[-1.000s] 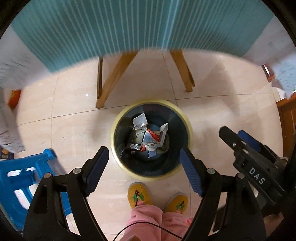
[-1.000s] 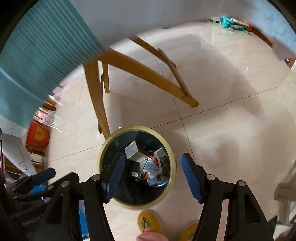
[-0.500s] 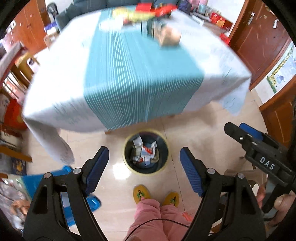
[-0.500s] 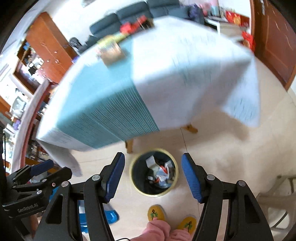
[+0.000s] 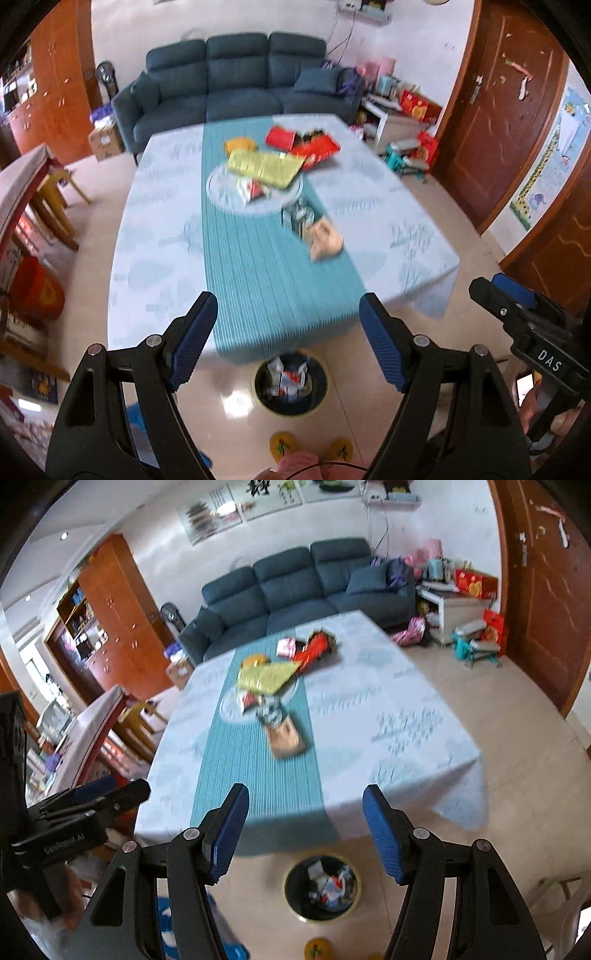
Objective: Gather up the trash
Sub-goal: 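Raise both open tools back toward the table, then grasp the green-and-brown milk tea packet with the right tool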
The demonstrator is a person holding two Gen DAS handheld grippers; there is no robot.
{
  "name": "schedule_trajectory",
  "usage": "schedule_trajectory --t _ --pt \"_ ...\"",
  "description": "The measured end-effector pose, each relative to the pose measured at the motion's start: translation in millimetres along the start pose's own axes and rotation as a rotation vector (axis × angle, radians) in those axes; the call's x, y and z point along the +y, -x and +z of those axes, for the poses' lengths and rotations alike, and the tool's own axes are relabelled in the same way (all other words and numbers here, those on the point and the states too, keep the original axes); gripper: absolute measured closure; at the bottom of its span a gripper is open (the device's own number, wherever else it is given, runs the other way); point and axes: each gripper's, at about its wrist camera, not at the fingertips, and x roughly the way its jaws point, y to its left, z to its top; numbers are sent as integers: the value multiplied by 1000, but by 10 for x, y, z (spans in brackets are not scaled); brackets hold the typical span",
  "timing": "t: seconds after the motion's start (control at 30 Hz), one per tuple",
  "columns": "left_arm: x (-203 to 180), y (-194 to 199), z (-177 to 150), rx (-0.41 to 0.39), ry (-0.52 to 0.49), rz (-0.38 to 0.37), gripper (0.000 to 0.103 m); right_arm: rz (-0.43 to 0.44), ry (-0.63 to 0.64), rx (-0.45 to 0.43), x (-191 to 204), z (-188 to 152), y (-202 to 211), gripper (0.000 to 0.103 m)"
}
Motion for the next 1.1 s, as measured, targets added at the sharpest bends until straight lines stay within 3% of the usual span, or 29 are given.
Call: schedule_trajectory --t 0.23,0.5,0.73,0.9,0.97,1.1 --pt "34 -130 429 7 -37 -51 26 -52 -40 -66 -21 436 -20 38" --pt "95 -554 563 58 -42 -56 26 -47 12 -17 -26 758 -575 38" --pt "316 -1148 647 120 46 10 26 44 130 125 110 951 -1585 37" --pt "588 -1571 727 193 190 88 26 108 232 269 309 1004 -2482 36" --pt "659 -1723 755 219 235 110 26 131 277 323 406 1006 -2808 29" --pt "767 -1986 834 248 316 162 26 132 345 415 543 999 -3374 29"
